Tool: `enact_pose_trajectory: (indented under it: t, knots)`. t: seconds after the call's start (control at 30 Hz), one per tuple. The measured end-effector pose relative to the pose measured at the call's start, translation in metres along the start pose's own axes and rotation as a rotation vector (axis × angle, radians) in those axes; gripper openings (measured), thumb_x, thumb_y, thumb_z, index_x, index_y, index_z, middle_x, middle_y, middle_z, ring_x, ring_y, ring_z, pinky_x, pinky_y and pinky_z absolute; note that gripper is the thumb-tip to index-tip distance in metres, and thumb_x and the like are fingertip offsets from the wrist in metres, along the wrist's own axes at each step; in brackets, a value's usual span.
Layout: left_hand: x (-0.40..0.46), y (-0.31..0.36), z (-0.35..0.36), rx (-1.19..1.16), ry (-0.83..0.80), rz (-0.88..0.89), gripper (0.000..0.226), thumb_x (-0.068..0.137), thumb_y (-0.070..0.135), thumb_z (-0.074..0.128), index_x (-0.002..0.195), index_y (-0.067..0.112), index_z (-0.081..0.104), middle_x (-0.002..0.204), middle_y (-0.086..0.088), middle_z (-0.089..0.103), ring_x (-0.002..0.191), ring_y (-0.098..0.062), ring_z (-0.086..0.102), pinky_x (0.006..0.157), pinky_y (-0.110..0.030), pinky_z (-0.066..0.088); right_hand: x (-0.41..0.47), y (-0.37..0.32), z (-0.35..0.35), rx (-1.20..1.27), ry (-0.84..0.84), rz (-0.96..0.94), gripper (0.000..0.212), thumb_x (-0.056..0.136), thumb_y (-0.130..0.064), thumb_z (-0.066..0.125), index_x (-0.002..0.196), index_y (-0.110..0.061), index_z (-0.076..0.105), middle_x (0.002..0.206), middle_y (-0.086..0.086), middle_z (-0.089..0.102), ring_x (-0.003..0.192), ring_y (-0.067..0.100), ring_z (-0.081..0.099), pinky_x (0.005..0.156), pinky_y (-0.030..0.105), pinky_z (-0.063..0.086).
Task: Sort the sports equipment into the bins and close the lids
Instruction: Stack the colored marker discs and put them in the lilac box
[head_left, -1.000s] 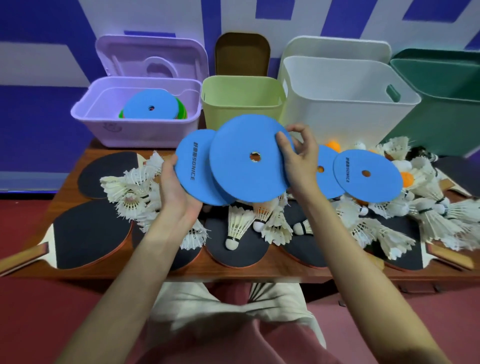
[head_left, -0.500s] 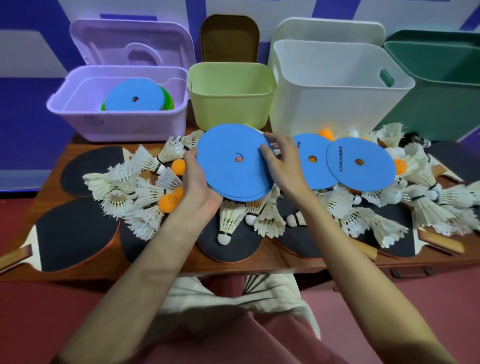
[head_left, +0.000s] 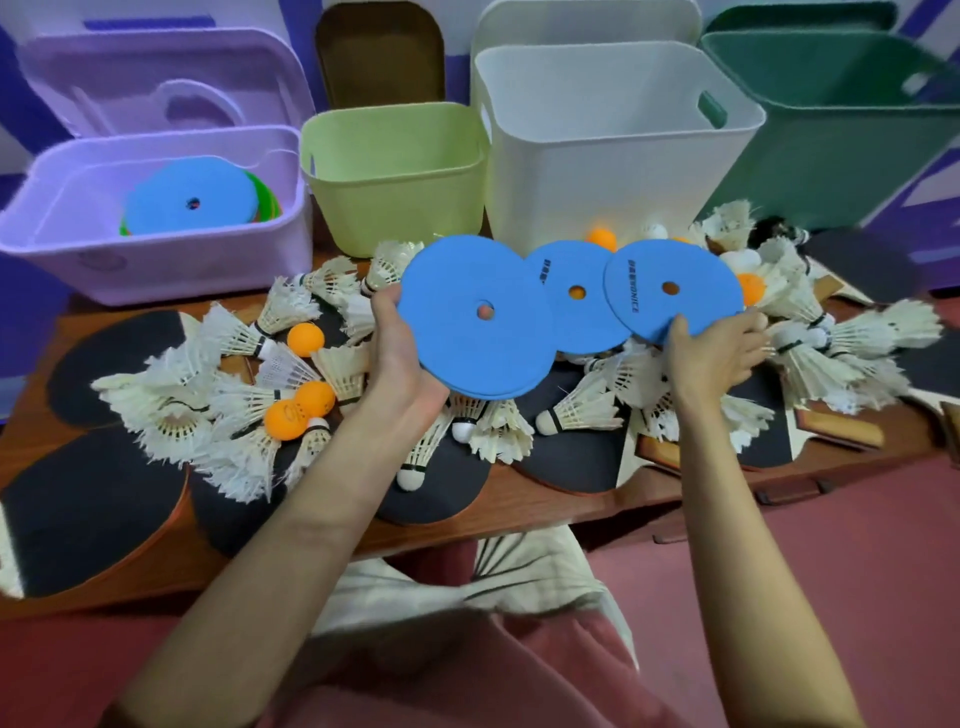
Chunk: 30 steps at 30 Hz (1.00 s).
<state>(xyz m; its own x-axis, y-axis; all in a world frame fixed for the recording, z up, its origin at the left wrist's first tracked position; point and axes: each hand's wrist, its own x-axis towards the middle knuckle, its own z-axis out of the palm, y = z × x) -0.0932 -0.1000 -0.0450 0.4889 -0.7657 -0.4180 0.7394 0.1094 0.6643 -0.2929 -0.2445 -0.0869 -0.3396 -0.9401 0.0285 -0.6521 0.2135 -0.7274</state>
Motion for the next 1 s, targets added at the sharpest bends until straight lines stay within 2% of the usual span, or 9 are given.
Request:
enact_pose_trajectory:
  t: [0.1, 0.2, 0.33, 0.43, 0.53, 0.63, 0.73, 0.87, 1.0]
  knots:
    - [0.001, -0.003, 0.003, 0.008, 0.007, 0.002, 0.032, 0.094, 0.039, 0.035, 0.087, 0.019, 0.059, 0.1, -0.006, 0.068, 0.088, -0.027, 0.063, 0.076, -0.037, 0.051, 0.005, 0.003, 0.002, 0.027, -0.022, 0.001, 0.069, 0.09, -0.025, 0.06, 0.141, 0.003, 0.024, 0.143, 0.023, 0.03, 0.133, 0.039, 0.027, 0.106, 0.048, 0.028]
    - [0.003, -0.005, 0.004, 0.023, 0.022, 0.012, 0.033, 0.095, 0.04, 0.034, 0.09, 0.019, 0.06, 0.102, -0.006, 0.069, 0.088, -0.026, 0.065, 0.075, -0.036, 0.053, 0.009, 0.005, 0.002, 0.185, 0.015, -0.072, 0.051, 0.089, -0.018, 0.058, 0.13, 0.004, 0.038, 0.131, 0.022, 0.043, 0.121, 0.037, 0.044, 0.099, 0.046, 0.041]
    - [0.008, -0.006, 0.004, 0.047, 0.022, 0.026, 0.029, 0.093, 0.038, 0.036, 0.096, 0.017, 0.055, 0.106, -0.006, 0.066, 0.093, -0.028, 0.062, 0.078, -0.038, 0.051, 0.011, 0.004, -0.006, 0.384, 0.032, -0.066, 0.037, 0.095, -0.008, 0.045, 0.13, 0.004, 0.041, 0.129, 0.018, 0.047, 0.117, 0.027, 0.05, 0.088, 0.03, 0.044]
    - [0.01, -0.005, 0.001, 0.05, 0.024, 0.037, 0.03, 0.095, 0.038, 0.034, 0.098, 0.018, 0.057, 0.104, -0.005, 0.069, 0.091, -0.025, 0.065, 0.079, -0.037, 0.052, 0.005, 0.001, -0.01, 0.585, 0.046, -0.031, 0.034, 0.095, -0.001, 0.041, 0.128, 0.001, 0.038, 0.105, 0.001, 0.049, 0.09, 0.012, 0.055, 0.065, 0.015, 0.044]
    - [0.011, -0.005, 0.004, 0.034, 0.046, 0.046, 0.031, 0.097, 0.037, 0.034, 0.098, 0.019, 0.059, 0.103, -0.004, 0.071, 0.089, -0.023, 0.066, 0.077, -0.036, 0.053, -0.005, -0.003, -0.01, 0.75, 0.079, -0.034, 0.035, 0.09, 0.001, 0.044, 0.125, -0.003, 0.041, 0.096, -0.01, 0.044, 0.085, 0.001, 0.05, 0.068, 0.014, 0.046]
    - [0.012, -0.006, 0.012, 0.032, 0.074, 0.059, 0.029, 0.098, 0.035, 0.035, 0.092, 0.018, 0.058, 0.091, -0.002, 0.072, 0.077, -0.02, 0.068, 0.065, -0.03, 0.055, -0.017, -0.009, -0.006, 0.855, -0.082, -0.079, 0.035, 0.086, -0.004, 0.051, 0.117, -0.018, 0.047, 0.113, 0.007, 0.055, 0.103, 0.017, 0.057, 0.079, 0.037, 0.055]
    - [0.013, -0.009, 0.016, 0.013, 0.081, 0.058, 0.022, 0.097, 0.032, 0.037, 0.087, 0.017, 0.052, 0.078, 0.0, 0.068, 0.071, -0.02, 0.064, 0.059, -0.026, 0.053, -0.029, -0.02, 0.0, 0.931, -0.418, -0.142, 0.033, 0.087, -0.005, 0.055, 0.114, -0.024, 0.054, 0.117, 0.014, 0.06, 0.107, 0.027, 0.061, 0.067, 0.035, 0.056]
    - [0.012, -0.01, 0.021, -0.005, 0.049, 0.018, 0.017, 0.094, 0.032, 0.038, 0.095, 0.016, 0.044, 0.093, -0.005, 0.059, 0.088, -0.023, 0.055, 0.079, -0.034, 0.045, -0.047, -0.034, 0.002, 0.732, -0.61, -0.281, 0.035, 0.091, -0.003, 0.057, 0.125, -0.008, 0.055, 0.109, 0.007, 0.063, 0.102, 0.019, 0.062, 0.07, 0.029, 0.058]
    - [0.01, -0.01, 0.024, -0.032, 0.073, -0.002, 0.021, 0.092, 0.033, 0.038, 0.088, 0.016, 0.049, 0.093, -0.006, 0.062, 0.081, -0.025, 0.059, 0.073, -0.033, 0.048, -0.056, -0.033, 0.012, 0.483, -0.572, -0.473, 0.039, 0.089, -0.009, 0.058, 0.128, -0.003, 0.055, 0.115, 0.006, 0.062, 0.092, 0.013, 0.06, 0.081, 0.031, 0.053]
